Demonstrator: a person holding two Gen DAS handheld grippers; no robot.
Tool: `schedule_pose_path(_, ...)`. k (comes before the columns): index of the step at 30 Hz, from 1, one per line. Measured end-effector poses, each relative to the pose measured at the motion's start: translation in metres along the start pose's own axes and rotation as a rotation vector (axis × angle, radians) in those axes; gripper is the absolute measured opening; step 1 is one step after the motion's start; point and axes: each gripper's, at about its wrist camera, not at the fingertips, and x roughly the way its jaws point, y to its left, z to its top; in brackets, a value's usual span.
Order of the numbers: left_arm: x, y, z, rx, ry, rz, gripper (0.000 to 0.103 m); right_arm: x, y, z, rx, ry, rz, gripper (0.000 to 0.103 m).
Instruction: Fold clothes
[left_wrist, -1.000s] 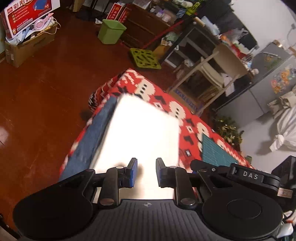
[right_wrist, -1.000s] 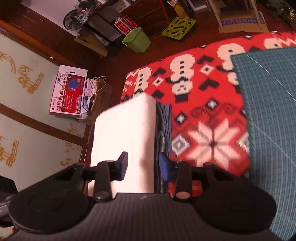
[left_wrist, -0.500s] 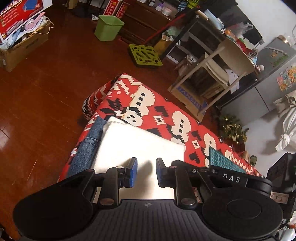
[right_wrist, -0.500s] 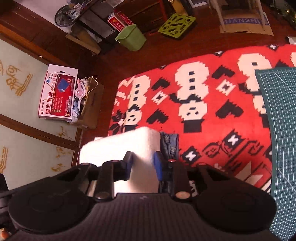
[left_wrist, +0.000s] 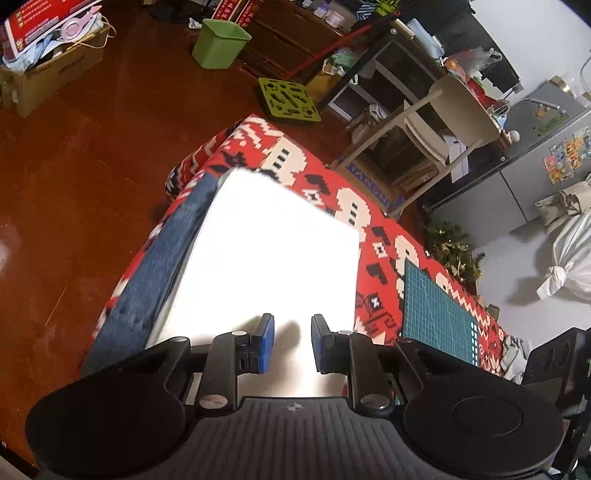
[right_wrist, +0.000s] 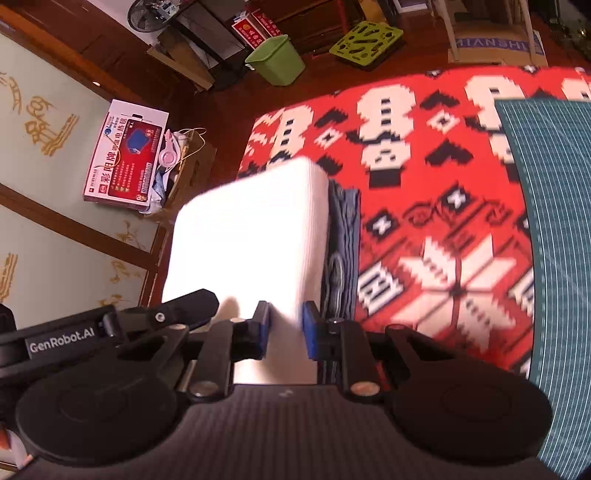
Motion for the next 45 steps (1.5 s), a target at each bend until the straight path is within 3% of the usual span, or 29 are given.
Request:
schedule_pose_path(18, -0.038, 0.006, -0.067, 0.066, -0.039, 0.036, 0.021, -0.034, -0.002, -0.069, -0.011, 0.041, 0.018, 0.024)
schedule_pose_path(27, -0.074, -0.022, -0.112, 0.143, -0.134, 0.123, 0.046, -0.088, 0.004, -0.1, -0.134, 0.009, 0.011, 0.026)
schedule_pose_path(30, -0.086, -0.03, -0.124, 0.13, -0.157, 0.113, 0.057, -0.114, 0.011, -0.107, -0.209, -0.032, -0.012, 0.031)
schedule_pose_path(36, -0.114, -0.041, -0.148, 0.086, -0.21, 0.098, 0.07, -0.166, 0.023, -0.121, -0.315, -0.1, -0.012, 0.055)
schedule_pose_path(37, -0.118, -0.044, -0.152, 0.088, -0.219, 0.102, 0.071, -0.174, 0.025, -0.123, -0.338, -0.116, -0.022, 0.063)
schedule_pose_path(41, -0.133, -0.059, -0.168, 0.146, -0.259, 0.193, 0.076, -0.201, 0.038, -0.137, -0.453, -0.194, -0.081, 0.085)
schedule_pose_path(45, -0.142, -0.073, -0.18, 0.178, -0.268, 0.243, 0.08, -0.22, 0.045, -0.149, -0.509, -0.21, -0.097, 0.095)
